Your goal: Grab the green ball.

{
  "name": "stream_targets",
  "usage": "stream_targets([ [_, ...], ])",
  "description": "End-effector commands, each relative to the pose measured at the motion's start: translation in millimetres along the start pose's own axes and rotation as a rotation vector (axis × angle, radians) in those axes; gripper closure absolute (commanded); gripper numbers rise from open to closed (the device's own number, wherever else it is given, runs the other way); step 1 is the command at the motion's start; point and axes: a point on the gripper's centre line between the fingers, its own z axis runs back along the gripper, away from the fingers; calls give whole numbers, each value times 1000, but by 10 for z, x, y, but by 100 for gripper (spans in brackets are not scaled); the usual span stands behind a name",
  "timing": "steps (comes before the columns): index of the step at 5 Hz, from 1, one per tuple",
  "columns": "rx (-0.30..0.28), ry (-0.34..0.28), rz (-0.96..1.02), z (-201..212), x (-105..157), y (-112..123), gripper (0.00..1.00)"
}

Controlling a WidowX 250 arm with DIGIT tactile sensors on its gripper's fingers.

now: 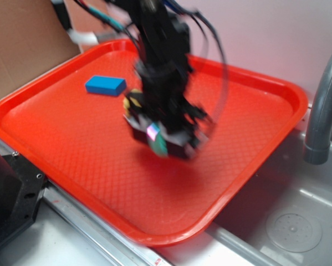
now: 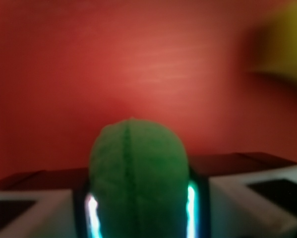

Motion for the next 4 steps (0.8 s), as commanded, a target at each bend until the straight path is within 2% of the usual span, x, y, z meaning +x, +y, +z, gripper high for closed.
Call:
stream_targets([
  [1,-51,-129,-32,948,20,434,100],
  [3,-12,-188,45,1334,-94,938,100],
  [4,25,-176,75,1332,-79,1006,100],
])
